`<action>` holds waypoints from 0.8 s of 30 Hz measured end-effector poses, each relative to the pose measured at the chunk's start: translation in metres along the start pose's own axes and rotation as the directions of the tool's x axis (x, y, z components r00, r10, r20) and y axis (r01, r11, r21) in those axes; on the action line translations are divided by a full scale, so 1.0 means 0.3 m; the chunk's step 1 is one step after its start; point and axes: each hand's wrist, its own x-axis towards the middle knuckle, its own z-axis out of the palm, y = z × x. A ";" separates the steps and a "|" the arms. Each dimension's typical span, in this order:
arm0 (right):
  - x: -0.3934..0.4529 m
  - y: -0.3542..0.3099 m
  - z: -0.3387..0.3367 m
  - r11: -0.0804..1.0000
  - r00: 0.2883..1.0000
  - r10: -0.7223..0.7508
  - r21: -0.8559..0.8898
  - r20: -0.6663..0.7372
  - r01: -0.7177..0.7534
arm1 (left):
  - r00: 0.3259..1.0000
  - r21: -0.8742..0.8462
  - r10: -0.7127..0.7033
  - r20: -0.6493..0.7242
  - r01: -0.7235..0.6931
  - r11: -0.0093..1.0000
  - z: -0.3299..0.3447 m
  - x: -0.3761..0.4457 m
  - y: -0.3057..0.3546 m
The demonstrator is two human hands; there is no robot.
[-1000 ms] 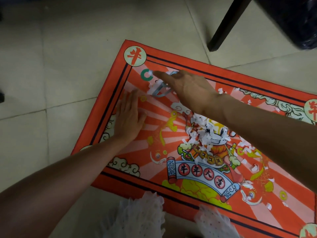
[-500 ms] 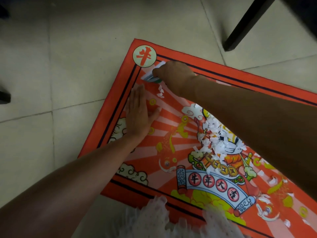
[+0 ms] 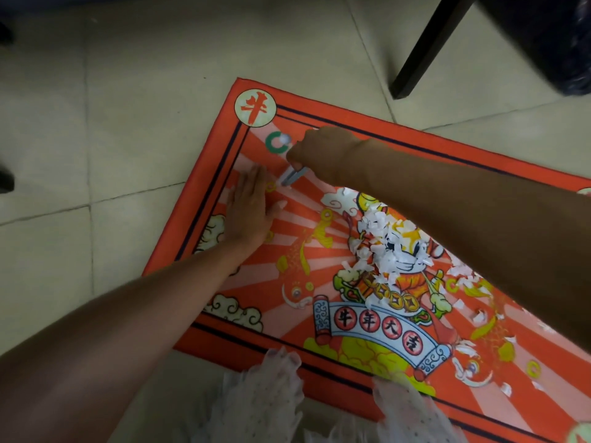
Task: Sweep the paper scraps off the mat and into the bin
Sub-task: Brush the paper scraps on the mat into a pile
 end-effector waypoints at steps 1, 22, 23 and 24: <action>-0.027 0.000 -0.008 1.000 0.999 -0.008 0.019 0.033 0.007 | 0.999 0.019 0.016 0.048 -0.017 1.000 -0.012 0.004 -0.005; -0.115 0.060 -0.021 0.969 0.966 0.164 0.215 -0.202 -0.120 | 0.991 0.065 0.110 0.077 -0.115 0.991 -0.034 0.007 -0.007; -0.090 0.059 -0.021 0.966 0.963 0.174 0.227 -0.207 -0.126 | 0.991 0.065 0.113 0.075 -0.118 0.991 -0.030 0.011 -0.007; -0.065 0.059 -0.020 0.963 0.961 0.179 0.237 -0.210 -0.128 | 0.990 0.064 0.119 0.077 -0.125 0.990 -0.025 0.014 -0.006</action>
